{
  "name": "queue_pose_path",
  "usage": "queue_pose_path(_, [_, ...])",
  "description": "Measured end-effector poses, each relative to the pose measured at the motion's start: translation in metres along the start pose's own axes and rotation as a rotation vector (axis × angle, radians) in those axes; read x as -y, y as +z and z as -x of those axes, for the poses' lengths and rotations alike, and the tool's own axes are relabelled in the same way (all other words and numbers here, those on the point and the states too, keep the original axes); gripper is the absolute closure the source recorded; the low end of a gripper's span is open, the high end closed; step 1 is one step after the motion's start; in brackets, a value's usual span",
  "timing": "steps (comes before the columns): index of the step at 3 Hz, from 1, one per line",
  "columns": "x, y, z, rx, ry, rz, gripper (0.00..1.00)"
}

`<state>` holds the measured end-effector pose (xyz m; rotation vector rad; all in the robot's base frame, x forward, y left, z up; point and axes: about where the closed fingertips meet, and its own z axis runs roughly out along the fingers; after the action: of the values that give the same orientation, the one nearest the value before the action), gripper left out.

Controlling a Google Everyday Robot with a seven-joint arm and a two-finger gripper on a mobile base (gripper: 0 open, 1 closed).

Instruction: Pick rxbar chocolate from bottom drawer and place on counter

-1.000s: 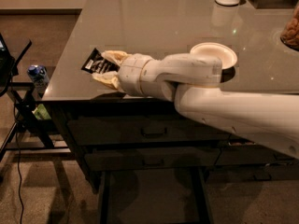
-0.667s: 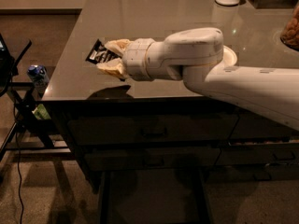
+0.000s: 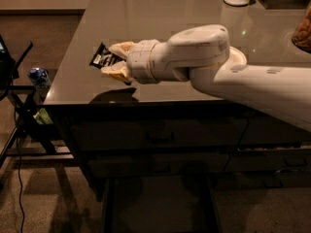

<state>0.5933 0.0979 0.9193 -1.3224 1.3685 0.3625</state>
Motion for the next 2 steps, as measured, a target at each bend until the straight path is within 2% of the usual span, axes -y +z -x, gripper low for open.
queue_pose_path(1, [0.01, 0.019, 0.003, -0.039, -0.007, 0.053, 1.0])
queue_pose_path(2, [0.018, 0.035, 0.015, -0.072, -0.113, 0.123, 1.0])
